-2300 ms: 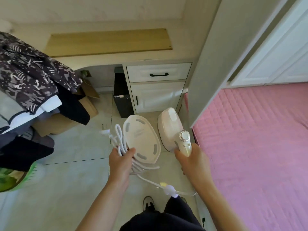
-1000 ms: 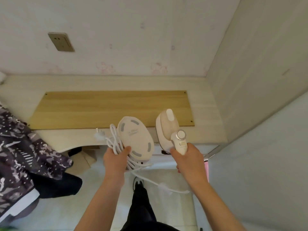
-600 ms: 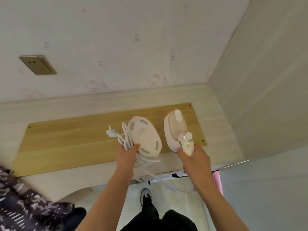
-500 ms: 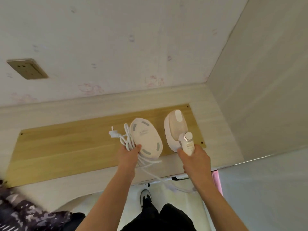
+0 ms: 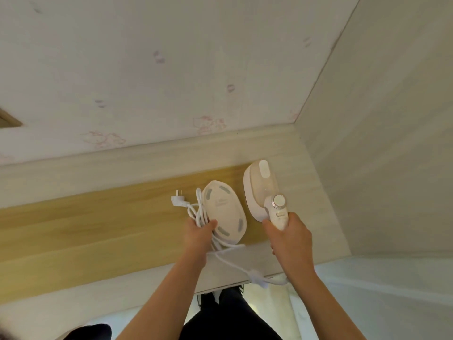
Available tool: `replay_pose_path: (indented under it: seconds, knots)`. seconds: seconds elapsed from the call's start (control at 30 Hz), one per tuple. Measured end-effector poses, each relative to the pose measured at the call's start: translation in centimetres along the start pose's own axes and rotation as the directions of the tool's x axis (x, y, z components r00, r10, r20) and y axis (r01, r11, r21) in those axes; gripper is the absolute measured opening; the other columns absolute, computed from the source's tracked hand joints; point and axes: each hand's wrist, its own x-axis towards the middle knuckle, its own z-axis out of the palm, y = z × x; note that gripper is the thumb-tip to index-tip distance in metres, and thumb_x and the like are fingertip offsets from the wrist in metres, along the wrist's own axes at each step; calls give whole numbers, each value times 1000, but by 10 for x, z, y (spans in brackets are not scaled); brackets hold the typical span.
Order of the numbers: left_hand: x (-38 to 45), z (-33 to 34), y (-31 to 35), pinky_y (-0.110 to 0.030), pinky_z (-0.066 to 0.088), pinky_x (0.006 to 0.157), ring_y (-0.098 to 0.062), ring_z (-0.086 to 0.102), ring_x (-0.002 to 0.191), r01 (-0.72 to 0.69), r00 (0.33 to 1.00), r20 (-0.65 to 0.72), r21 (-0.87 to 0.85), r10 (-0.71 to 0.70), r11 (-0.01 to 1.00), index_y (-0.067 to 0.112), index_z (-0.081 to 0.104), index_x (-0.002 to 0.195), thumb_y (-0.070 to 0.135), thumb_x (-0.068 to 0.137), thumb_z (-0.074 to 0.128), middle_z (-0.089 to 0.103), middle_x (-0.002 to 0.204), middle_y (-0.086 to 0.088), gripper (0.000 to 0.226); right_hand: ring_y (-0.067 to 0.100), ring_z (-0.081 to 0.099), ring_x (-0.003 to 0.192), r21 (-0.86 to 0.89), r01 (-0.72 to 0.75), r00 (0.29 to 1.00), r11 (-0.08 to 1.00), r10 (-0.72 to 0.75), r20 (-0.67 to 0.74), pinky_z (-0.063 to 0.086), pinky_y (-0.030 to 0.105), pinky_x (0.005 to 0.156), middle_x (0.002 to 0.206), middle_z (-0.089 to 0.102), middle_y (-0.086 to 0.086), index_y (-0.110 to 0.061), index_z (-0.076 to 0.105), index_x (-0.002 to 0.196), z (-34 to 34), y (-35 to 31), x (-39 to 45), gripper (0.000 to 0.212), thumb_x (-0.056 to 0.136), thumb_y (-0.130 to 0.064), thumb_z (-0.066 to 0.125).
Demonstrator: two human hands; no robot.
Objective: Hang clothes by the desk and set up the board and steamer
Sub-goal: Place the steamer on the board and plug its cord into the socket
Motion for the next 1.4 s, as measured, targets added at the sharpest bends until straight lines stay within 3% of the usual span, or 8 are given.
replay_pose_path:
  seconds: [0.17, 0.3, 0.53, 0.8, 0.97, 1.17, 1.4]
  knots:
    - [7, 26, 6, -36, 51, 71, -22, 64, 82, -2, 1000, 14, 56, 1, 998, 14, 57, 101, 7, 85, 67, 66, 93, -7, 20, 26, 62, 63, -16, -4, 1000, 1000, 4, -5, 55, 46, 63, 67, 61, 2, -19, 52, 76, -6, 5, 22, 26, 77, -40, 67]
    - [8, 40, 11, -27, 47, 58, -18, 62, 74, -7, 1000, -4, 111, 7, 994, 13, 57, 97, 6, 85, 67, 65, 88, -6, 17, 26, 62, 63, -21, -13, 1000, 1000, 13, 1, 55, 45, 63, 68, 61, 1, -19, 52, 76, -11, 10, 32, 26, 77, -40, 67]
    - [8, 50, 16, -26, 47, 57, -16, 63, 71, -35, 999, -2, 174, 36, 984, 12, 58, 99, 4, 84, 66, 65, 87, -6, 18, 23, 63, 63, -25, -18, 1000, 1000, 18, 15, 56, 45, 63, 69, 62, 0, -20, 53, 77, -15, 14, 42, 24, 78, -39, 67]
    - [0, 48, 17, -27, 46, 55, -17, 55, 65, -48, 997, -52, 191, 59, 980, 17, 52, 77, 2, 84, 63, 59, 76, -5, 20, 24, 62, 64, -39, -13, 999, 999, 14, 43, 56, 45, 62, 70, 62, 0, -20, 53, 78, -14, 19, 45, 23, 77, -40, 66]
    - [-6, 35, 13, -34, 52, 64, -24, 64, 74, -55, 996, -60, 106, 62, 993, 11, 60, 94, 7, 84, 67, 67, 86, -11, 13, 24, 63, 64, -52, 1, 998, 999, 2, 60, 55, 42, 62, 70, 62, 1, -19, 53, 78, -11, 18, 42, 24, 77, -40, 65]
    - [-13, 6, 10, -36, 51, 67, -21, 60, 66, -133, 985, -110, 10, 134, 991, 10, 57, 90, 8, 89, 61, 62, 72, -8, 5, 23, 62, 65, -74, 20, 995, 997, -12, 103, 54, 39, 60, 72, 62, 1, -17, 54, 81, 3, 12, 33, 26, 78, -40, 64]
    - [-10, -32, 11, -39, 49, 70, -20, 58, 65, -172, 973, -165, -41, 163, 984, 2, 60, 99, 10, 90, 61, 61, 70, -8, 13, 25, 56, 72, -189, 37, 993, 981, -16, 114, 36, 31, 55, 80, 62, 4, -10, 55, 90, 28, -1, 22, 28, 82, -36, 63]
